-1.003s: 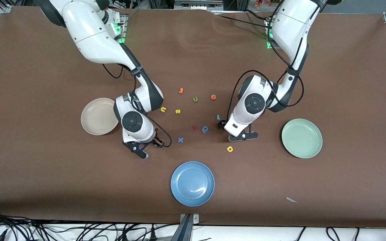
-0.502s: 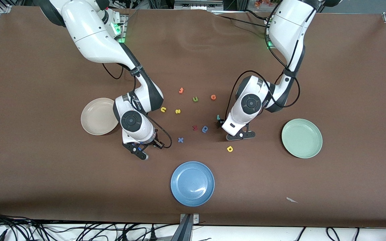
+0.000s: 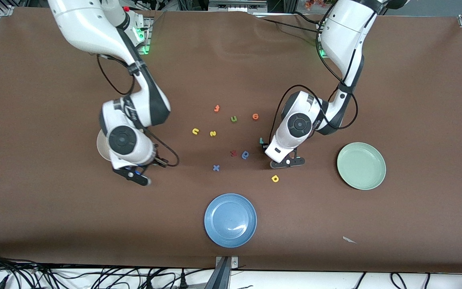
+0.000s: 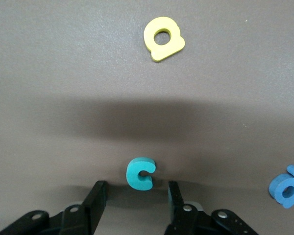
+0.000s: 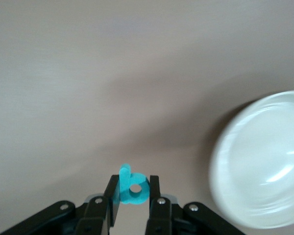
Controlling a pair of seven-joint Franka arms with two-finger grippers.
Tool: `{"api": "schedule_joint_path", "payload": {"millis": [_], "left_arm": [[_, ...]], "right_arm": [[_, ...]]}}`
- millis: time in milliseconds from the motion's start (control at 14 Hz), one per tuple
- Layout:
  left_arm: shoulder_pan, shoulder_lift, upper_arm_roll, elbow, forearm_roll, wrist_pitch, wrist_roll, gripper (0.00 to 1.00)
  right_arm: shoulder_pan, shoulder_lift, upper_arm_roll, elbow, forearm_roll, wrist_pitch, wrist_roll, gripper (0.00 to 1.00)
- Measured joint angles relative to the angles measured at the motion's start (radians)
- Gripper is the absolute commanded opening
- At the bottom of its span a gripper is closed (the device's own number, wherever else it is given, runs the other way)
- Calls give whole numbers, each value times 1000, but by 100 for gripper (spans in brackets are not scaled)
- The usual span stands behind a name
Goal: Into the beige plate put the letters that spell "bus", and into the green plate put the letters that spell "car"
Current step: 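Carry the teal b over the cream plate while the left gripper grasps the c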
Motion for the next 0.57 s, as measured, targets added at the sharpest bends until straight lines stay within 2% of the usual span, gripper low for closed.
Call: {"api": "schedule_joint_path", "payload": {"millis": [72,215,430,573], "left_arm": [[0,0,1,1,0,0,0,42],[0,0,2,4,0,0,-2,40],[-1,6,3,15,0,1,-11,37],[-1,9,3,21,0,0,-19,33]], "right_arm": [[-3,-49,-29,-88,1,23,-64,20],[-6,-137,-87,-263,1,82,-186,20],[-7,-212,-149,-468,1,197,-308,25],[-7,-217,-158,-558,1,291,-328,59]]}}
